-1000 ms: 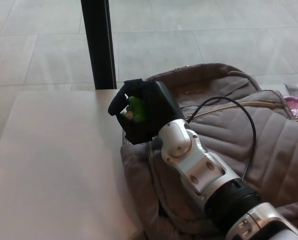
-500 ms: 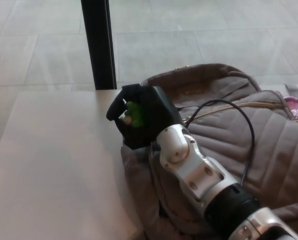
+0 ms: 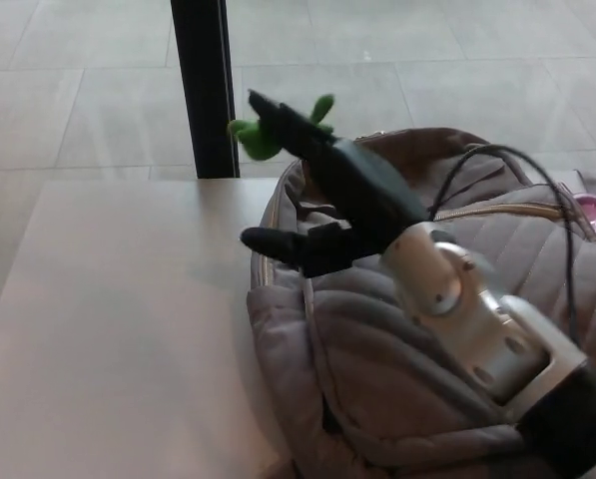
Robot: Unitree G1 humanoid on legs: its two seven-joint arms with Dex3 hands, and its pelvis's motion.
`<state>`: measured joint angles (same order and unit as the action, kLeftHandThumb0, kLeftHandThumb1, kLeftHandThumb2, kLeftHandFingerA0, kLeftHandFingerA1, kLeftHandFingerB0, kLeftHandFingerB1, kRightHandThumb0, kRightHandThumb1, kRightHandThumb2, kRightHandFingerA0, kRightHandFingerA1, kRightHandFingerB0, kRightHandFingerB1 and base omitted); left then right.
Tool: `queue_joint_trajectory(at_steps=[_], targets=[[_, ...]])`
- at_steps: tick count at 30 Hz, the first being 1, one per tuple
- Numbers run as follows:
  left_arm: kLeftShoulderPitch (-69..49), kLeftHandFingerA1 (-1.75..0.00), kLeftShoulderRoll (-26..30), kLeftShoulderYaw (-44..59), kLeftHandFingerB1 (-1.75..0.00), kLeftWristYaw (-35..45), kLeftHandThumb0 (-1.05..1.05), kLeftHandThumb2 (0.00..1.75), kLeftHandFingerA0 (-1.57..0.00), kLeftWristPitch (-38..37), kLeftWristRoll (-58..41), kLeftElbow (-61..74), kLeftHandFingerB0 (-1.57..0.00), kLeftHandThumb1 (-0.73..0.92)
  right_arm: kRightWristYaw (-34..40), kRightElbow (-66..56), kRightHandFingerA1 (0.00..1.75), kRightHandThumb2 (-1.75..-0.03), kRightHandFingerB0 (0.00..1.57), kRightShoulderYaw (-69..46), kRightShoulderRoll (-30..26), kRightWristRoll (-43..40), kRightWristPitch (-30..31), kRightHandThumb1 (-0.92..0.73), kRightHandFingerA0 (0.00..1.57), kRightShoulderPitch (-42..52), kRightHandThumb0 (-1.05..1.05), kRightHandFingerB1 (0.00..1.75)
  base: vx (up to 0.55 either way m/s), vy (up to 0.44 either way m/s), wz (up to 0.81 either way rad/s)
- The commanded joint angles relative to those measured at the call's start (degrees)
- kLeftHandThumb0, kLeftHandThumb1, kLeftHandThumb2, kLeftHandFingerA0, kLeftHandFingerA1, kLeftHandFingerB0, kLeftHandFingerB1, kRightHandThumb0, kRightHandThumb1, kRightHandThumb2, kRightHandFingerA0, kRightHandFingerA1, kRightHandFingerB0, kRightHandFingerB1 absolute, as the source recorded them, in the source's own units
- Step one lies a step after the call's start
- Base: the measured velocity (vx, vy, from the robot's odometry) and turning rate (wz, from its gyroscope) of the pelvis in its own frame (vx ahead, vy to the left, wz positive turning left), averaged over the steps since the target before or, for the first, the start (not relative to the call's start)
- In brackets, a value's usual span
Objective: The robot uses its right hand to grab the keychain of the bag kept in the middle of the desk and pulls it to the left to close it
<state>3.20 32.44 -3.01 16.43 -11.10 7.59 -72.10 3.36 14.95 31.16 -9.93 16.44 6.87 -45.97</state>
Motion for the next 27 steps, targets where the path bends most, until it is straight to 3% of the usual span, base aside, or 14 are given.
queue_joint_trajectory(at_steps=[1, 6, 7, 10, 11, 14, 15, 16, 17, 21, 23, 24, 25, 27], targets=[[-1.02, -1.11, 0.09, 0.51, -1.0, 1.77, -0.7, 0.7, -0.85, -1.98, -0.14, 1.39, -0.78, 0.51, -16.88, -12.72, 0.0, -0.83, 0.0, -2.13, -16.49, 8.97, 1.74, -0.56, 0.0, -6.67, -1.03, 0.0, 0.0, 0.0, 0.0], [-1.81, -1.03, -0.19, -1.11, -0.95, 0.91, -0.7, 0.67, -0.9, -2.79, 1.72, 0.77, -0.82, 0.54, -18.05, -12.81, 0.0, -0.64, 0.0, -4.59, -22.06, 8.92, 3.1, -0.75, 0.0, -7.85, -1.05, 0.0, 0.0, 0.0, 0.0], [-1.91, -1.03, -0.17, -1.29, -0.94, 0.75, -0.7, 0.67, -0.89, -2.65, 1.87, 0.85, -0.8, 0.55, -18.52, -12.84, 0.0, -0.87, 0.0, -4.88, -22.47, 8.28, 3.06, -0.62, 0.0, -8.0, -1.04, 0.0, 0.0, 0.0, 0.0], [-2.53, -1.06, -0.09, 0.14, -0.96, 1.9, -0.69, 0.66, -0.85, -1.87, 0.07, 1.04, -0.78, 0.52, -23.32, -14.36, 0.0, -0.62, 0.0, -8.49, -26.65, 3.67, 4.02, -0.75, 0.0, -8.31, -0.98, 0.0, 0.0, 0.0, 0.0], [-2.47, -1.05, 0.23, -0.06, -0.95, 1.5, -0.68, 0.67, -0.85, -2.04, 0.42, 0.95, -0.78, 0.52, -25.19, -14.41, 0.19, -1.02, 0.0, -10.21, -27.24, 0.73, 4.86, -0.63, 0.0, -8.15, -1.05, 0.0, 0.0, 0.0, 0.0], [-2.07, -1.03, 0.17, -0.23, -0.93, 0.7, -0.69, 0.66, -0.89, -2.0, 0.81, 0.25, -0.81, 0.54, -30.67, -13.33, 0.0, -0.73, 0.0, -17.69, -26.99, -11.5, 8.64, -0.64, 0.0, -6.14, -0.75, 0.18, 0.0, 0.0, 0.0], [-1.95, -1.02, 0.24, -0.09, -0.92, 0.99, -0.69, 0.67, -0.89, -1.96, 0.65, 0.15, -0.81, 0.54, -31.95, -14.14, 0.15, -0.86, 0.06, -19.54, -26.93, -13.97, 10.83, -0.54, 0.0, -4.84, -0.83, 0.05, 0.0, 0.0, 0.0], [-1.84, -0.98, 0.29, 0.21, -0.92, 1.19, -0.67, 0.99, -0.9, -1.97, 0.34, 0.07, -0.85, 0.41, -33.18, -14.02, 0.22, -0.89, 0.09, -20.15, -27.41, -14.85, 11.24, -0.54, 0.0, -3.99, -0.8, 0.08, 0.0, 0.0, 0.0], [-1.89, -1.02, 0.43, 0.12, -0.91, 1.54, -0.7, 0.66, -0.9, -2.58, 0.4, 0.29, -0.84, 0.53, -35.23, -15.6, 0.14, -0.94, 0.0, -20.58, -28.47, -15.35, 14.07, -0.6, 0.0, -2.28, -0.89, 0.04, 0.0, 0.0, 0.0], [-1.11, -1.01, 1.16, -1.11, -0.91, 0.91, -0.69, 0.66, -0.91, -2.94, 1.85, 0.68, -0.84, 0.56, -40.29, -21.48, 0.13, -0.97, 0.0, -20.36, -30.72, -17.26, 18.74, -0.63, 0.0, 1.62, -0.87, 0.08, 0.0, 0.0, 0.0], [-0.92, -1.03, 1.32, -1.08, -0.94, 1.45, -0.69, 0.68, -0.9, -2.6, 1.69, 1.01, -0.82, 0.54, -40.36, -22.42, 0.42, -1.04, 0.0, -17.33, -31.22, -13.51, 13.48, -0.74, 0.18, 2.69, -1.04, 0.0, 0.0, 0.0, 0.0], [-1.12, -1.0, 1.65, -0.89, -0.94, 2.21, -0.67, 1.01, -0.89, -2.43, 1.34, 1.77, -0.84, 0.42, -40.39, -22.79, 0.42, -1.07, 0.0, -15.76, -31.09, -11.92, 11.83, -0.76, 0.17, 2.91, -1.04, 0.0, 0.0, 0.0, 0.0], [-1.21, -1.06, 1.69, -0.7, -0.95, 2.47, -0.69, 0.68, -0.87, -2.33, 1.09, 1.94, -0.8, 0.54, -40.69, -22.9, 0.42, -1.1, 0.0, -14.29, -31.34, -10.36, 10.05, -0.78, 0.15, 2.81, -1.04, 0.0, 0.0, 0.0, 0.0], [-1.19, -1.07, 1.76, -0.27, -0.96, 2.95, -0.7, 0.69, -0.86, -2.16, 0.61, 2.05, -0.79, 0.53, -41.48, -23.58, 0.44, -1.09, 0.0, -13.56, -30.87, -10.69, 10.23, -0.75, 0.17, 2.66, -1.02, 0.0, 0.0, 0.0, 0.0]])
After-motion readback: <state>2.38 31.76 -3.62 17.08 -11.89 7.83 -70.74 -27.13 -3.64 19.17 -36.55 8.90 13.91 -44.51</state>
